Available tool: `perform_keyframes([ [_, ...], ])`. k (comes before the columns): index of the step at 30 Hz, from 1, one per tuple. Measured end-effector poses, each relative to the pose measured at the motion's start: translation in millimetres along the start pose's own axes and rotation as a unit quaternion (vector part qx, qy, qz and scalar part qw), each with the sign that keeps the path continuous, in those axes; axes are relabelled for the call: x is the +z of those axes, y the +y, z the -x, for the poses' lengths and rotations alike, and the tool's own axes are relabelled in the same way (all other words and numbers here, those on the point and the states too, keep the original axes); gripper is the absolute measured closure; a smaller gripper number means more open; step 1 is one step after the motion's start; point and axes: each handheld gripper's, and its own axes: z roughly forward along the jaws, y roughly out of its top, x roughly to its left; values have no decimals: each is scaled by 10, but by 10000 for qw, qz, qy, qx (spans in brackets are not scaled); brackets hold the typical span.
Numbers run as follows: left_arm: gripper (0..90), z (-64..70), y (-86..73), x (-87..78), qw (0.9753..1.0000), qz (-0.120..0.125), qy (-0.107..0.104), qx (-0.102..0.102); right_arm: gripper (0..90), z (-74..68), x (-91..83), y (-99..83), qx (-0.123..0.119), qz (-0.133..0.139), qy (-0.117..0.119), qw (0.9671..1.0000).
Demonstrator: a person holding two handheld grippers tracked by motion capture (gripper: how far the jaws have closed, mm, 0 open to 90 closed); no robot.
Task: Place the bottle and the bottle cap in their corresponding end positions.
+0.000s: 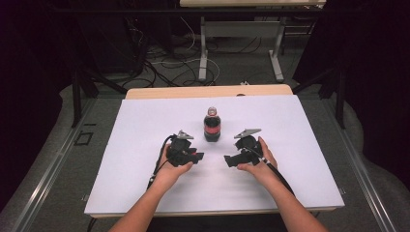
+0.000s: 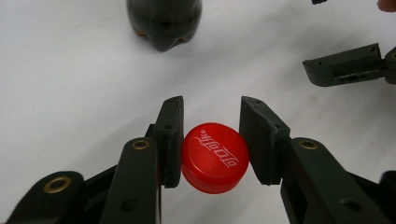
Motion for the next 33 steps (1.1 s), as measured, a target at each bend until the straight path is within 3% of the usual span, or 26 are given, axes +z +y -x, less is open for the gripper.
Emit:
perform_keyframes([
  [4, 614, 97, 11, 121, 9999, -19, -44, 163, 0, 47, -71, -80, -1, 63, -93, 9999],
  [8, 614, 170, -2, 249, 9994, -59, -77, 344, 0, 118, -112, -121, 249, 79, -99, 9996],
  [16, 614, 294, -73, 462, 9989, -47, -203, 424, 0, 216, -178, -174, 526, 191, -106, 9984],
  [29, 605, 353, -148, 532, 9982, -52, -265, 543, 0, 263, -221, -194, 612, 296, -103, 9976],
  [33, 557, 368, -151, 537, 9981, -37, -273, 555, 0, 267, -225, -194, 618, 316, -105, 9975],
])
